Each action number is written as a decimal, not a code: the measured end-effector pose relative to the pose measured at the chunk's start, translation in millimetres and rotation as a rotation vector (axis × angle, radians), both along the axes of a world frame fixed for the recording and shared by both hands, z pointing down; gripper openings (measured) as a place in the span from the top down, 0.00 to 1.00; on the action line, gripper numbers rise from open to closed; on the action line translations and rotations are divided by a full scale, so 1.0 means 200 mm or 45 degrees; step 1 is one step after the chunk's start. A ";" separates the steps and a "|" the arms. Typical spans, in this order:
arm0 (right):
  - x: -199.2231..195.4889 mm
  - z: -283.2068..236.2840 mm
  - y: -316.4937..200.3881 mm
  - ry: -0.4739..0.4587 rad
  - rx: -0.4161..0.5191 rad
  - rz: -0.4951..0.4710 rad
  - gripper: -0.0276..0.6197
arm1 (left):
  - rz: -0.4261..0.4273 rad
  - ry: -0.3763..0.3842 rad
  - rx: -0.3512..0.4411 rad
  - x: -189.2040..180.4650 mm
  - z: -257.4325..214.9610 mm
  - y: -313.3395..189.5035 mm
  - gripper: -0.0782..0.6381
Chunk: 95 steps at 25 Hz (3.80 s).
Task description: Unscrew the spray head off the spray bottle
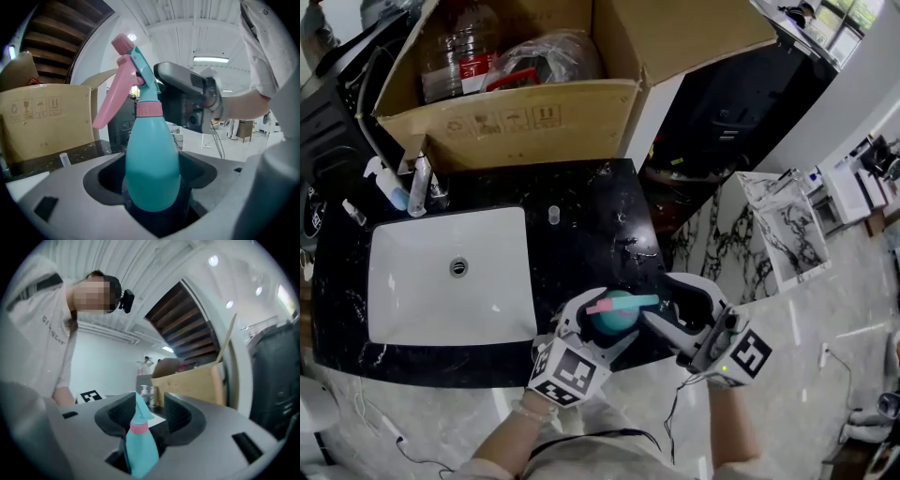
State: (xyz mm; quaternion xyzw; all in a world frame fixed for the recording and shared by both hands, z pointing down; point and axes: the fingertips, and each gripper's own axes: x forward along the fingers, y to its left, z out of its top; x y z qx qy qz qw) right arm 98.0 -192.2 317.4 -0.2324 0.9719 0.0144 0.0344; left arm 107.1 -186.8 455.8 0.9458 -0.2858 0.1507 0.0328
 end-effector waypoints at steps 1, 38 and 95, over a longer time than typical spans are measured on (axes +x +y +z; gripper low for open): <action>0.03 0.00 0.03 -0.006 0.010 0.108 0.69 | -0.030 0.000 -0.001 -0.01 0.00 -0.01 0.39; -0.12 0.30 0.01 0.231 -0.149 -0.491 0.70 | -0.173 -0.023 -0.003 -0.04 0.01 -0.02 0.40; -0.01 0.26 0.08 0.033 -0.327 0.354 0.65 | -0.219 0.012 -0.029 -0.07 0.02 -0.02 0.41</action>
